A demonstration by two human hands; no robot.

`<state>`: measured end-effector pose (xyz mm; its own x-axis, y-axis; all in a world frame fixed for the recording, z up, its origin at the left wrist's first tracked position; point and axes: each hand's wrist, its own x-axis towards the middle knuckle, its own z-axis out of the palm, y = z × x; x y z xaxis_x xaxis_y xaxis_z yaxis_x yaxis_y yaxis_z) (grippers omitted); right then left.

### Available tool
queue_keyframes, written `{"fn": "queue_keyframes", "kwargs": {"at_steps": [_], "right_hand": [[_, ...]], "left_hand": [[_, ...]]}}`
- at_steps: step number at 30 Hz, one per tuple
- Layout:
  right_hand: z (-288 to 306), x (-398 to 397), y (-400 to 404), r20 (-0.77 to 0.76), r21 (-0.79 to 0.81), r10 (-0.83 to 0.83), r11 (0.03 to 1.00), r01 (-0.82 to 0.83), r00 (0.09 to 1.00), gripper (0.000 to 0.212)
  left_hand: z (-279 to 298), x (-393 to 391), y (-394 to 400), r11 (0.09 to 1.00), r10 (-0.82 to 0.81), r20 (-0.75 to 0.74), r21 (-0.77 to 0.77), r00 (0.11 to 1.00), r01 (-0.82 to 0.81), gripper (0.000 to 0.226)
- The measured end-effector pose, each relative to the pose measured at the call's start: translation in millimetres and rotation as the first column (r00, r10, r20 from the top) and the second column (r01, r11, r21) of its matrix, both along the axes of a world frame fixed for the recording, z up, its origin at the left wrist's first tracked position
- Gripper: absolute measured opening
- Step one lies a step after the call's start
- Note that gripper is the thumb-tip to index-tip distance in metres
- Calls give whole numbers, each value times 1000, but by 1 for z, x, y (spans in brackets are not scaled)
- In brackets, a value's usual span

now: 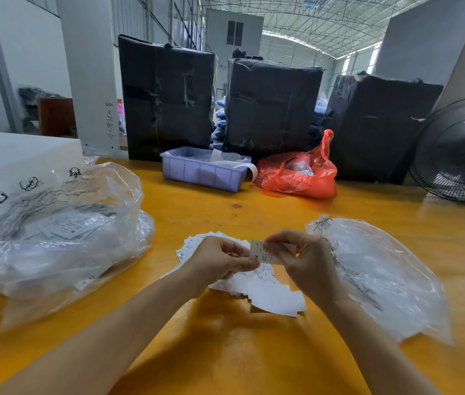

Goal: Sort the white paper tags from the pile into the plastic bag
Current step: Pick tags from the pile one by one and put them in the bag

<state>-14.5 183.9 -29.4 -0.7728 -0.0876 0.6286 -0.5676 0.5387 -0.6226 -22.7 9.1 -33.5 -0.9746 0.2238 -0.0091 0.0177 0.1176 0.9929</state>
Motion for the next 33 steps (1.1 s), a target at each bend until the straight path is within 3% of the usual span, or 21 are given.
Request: {"fn": "queue_keyframes", "kwargs": {"at_steps": [8,20,25,33], "right_hand": [[2,-1,2,-33,-133,-23,991,19,999,8],[1,-2,2,-70,-96,-9,995,3,998,10],[1,-3,3,-71,-152,-4,988,-7,997,13],[-2,-4,4,-97,-7,-38,999,37,995,8]], "left_hand": [[-1,0,-1,1000,-2,-15,-1,1000,2,5],[0,0,0,1000,0,-8,-10,1000,0,11],[0,1,-1,1000,10,0,-23,1000,-10,14],[1,1,1,999,26,19,-28,999,-25,13]]}}
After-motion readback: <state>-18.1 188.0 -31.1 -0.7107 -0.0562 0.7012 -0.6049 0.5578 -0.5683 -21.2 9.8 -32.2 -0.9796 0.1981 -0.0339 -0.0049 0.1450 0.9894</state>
